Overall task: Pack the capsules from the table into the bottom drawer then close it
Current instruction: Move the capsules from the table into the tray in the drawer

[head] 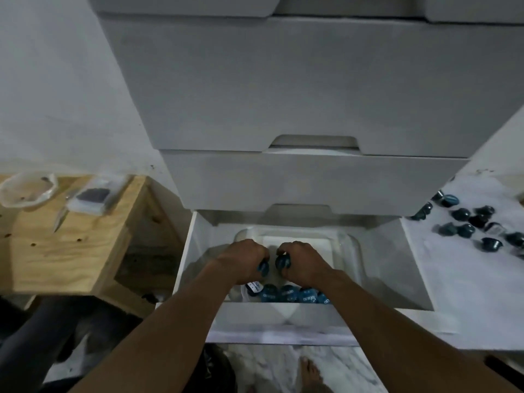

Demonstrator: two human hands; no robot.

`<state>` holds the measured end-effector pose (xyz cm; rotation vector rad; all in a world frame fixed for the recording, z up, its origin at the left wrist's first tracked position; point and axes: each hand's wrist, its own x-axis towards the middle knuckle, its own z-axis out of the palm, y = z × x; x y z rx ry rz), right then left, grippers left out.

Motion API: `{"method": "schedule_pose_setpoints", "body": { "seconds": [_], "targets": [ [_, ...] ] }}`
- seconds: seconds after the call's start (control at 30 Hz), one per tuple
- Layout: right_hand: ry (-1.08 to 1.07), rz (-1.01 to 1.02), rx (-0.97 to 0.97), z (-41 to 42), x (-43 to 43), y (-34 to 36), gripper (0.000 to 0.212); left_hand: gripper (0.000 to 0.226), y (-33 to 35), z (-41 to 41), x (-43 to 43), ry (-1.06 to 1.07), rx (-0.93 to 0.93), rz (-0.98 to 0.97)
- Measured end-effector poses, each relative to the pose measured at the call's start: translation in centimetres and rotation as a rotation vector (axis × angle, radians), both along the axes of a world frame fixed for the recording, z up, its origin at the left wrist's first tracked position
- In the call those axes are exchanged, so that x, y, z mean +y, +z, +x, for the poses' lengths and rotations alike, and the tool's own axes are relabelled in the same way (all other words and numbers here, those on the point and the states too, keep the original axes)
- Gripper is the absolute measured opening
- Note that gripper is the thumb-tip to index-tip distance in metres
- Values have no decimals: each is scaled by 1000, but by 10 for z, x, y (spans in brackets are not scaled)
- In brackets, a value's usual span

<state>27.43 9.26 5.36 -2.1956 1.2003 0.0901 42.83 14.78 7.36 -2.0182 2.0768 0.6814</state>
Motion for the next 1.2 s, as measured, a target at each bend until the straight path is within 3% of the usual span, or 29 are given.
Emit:
{"method": "schedule_pose_setpoints", "body": {
  "seconds": [0.2,0.47,0.83,0.97,1.2],
  "targets": [
    [-19,-2,21,0,4,-4,44,30,-7,4,-3,-59,1,-1],
    [18,-7,21,-3,-4,-6,44,65,-6,12,-7,-79,71,91],
    [40,38,7,-4,-7,-8,48,59,-7,8,-2,-63,67,82],
    [12,45,-6,-3,-8,-6,36,47,0,5,-6,8,80,75],
    [48,74,22,3,-2,-8,33,31,-2,1,-2,-8,-5,66]
  ]
}}
